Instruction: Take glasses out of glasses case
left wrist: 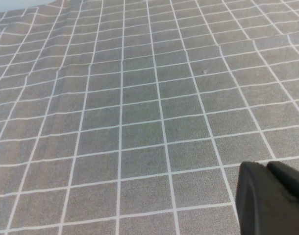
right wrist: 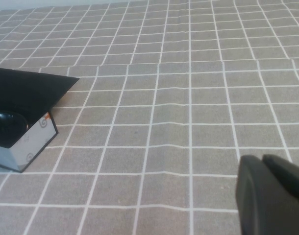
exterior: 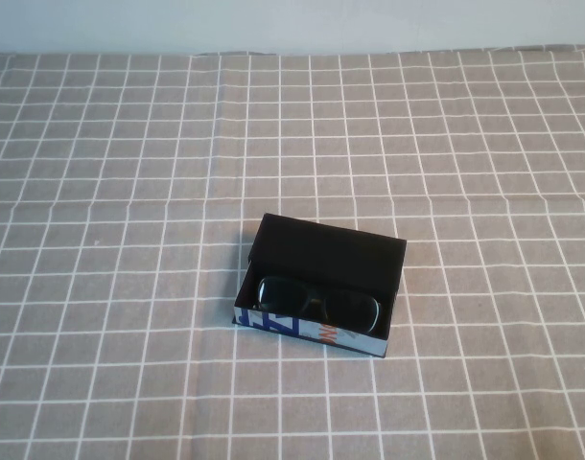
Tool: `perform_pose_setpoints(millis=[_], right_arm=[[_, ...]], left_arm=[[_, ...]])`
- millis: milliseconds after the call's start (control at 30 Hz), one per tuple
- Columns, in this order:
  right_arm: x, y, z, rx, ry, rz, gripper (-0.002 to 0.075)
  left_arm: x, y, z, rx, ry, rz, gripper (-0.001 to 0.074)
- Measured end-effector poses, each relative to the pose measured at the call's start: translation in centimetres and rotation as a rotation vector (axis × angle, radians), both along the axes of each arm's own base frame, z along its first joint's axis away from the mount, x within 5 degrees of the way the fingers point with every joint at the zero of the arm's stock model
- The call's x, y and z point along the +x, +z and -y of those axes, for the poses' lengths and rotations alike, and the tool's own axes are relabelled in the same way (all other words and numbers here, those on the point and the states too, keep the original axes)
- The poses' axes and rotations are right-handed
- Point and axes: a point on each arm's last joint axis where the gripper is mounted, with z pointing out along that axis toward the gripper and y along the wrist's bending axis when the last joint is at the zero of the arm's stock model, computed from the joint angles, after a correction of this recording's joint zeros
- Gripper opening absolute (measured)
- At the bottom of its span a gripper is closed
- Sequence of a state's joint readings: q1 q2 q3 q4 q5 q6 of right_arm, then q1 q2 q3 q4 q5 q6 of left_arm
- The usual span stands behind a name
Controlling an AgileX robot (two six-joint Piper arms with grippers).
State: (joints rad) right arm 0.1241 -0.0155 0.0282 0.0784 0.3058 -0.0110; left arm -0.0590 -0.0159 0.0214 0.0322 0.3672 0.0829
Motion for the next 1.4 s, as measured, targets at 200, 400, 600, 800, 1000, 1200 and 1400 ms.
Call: perform_pose_setpoints(millis=[200,400,600,800,1000,1200,1400], right_arm=[[0.0,0.2,0.0,0.027,-0.002,0.018,-0.0018],[0.1,0.6,-0.2,0.143,-0.003,0.038,-0.0018],[0.2,1.7,-0.3,0.462,-0.028,0.097,-0.0018],[0.2,2.2,0.0,0.593,-0.058,0.14,-0.0018],[0.1,2.7,-0.4,0.714,-0.037,0.1,-0.0018],[1.2,7.5,-2.0,0.574,0.082,-0.129,-0.0018],[5.9,12.0,-3.5,0.245,0.193,-0.559,-0.0018]], left_arm=[[0.0,0.0,0.0,0.0,0.0,0.0,-0.0004],[0.0,0.0,0.0,0.0,0.0,0.0,-0.0004],[0.0,0.0,0.0,0.0,0.0,0.0,-0.0004],[0.0,0.0,0.0,0.0,0.0,0.0,-0.0004],[0.0,0.0,0.0,0.0,0.0,0.0,-0.0004],[0.0,0.0,0.0,0.0,0.0,0.0,-0.0004],[0.0,0.0,0.0,0.0,0.0,0.0,-0.0004]])
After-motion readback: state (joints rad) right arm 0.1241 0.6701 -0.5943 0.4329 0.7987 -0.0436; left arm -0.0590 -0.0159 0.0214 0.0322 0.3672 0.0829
